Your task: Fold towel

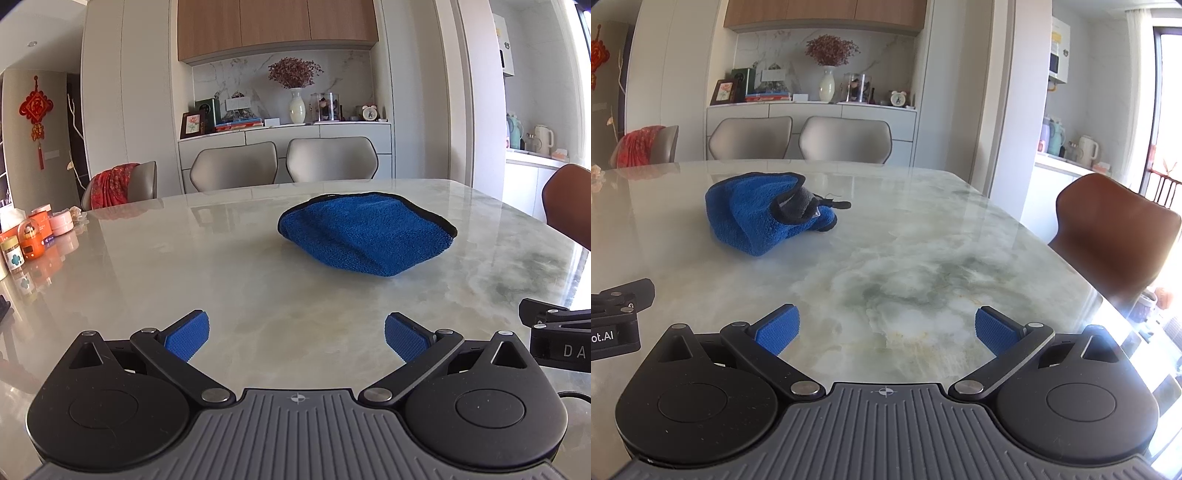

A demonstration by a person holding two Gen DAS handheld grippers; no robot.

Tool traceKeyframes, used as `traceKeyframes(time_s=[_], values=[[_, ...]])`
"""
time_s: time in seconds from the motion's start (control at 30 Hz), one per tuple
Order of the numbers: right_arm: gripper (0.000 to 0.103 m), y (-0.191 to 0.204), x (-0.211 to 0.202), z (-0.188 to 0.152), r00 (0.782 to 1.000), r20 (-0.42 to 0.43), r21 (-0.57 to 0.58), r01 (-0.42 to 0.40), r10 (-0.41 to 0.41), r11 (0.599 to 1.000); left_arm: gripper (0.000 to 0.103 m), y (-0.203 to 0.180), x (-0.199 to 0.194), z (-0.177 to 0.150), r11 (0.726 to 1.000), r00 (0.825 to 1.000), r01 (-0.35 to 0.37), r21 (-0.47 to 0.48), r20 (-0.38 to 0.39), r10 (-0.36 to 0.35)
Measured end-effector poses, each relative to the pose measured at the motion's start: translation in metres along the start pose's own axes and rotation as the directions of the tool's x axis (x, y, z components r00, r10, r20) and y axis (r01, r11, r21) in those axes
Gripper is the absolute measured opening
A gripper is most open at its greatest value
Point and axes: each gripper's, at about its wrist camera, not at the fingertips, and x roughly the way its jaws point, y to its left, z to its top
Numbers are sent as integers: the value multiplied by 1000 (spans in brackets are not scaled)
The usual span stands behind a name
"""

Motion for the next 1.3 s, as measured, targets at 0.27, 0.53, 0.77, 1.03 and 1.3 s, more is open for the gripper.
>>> traceKeyframes(time_s=[0.27,0.53,0.77,1.03,1.3], values=[[103,-1,-2,0,1000,-1,-4,1,-1,1000,103,2,-1,-3,1000,1000,-3,-5,3,3],[103,0,-2,1,1000,-7,-7,2,-2,1000,103,0,2,-4,1000,1000,-1,-2,4,1],[103,-1,-4,0,1000,-10,-9,0,0,1000,103,-1,3,-4,1000,1000,-3,-3,4,3],[103,1,-1,1,1000,-15,-14,-2,1,1000,103,1,0,-7,1000,1000,-1,-5,4,1],[103,1,1,1,1000,-21,-23,-6,5,1000,103,1,1,-8,1000,1000,-1,-6,-1,1]])
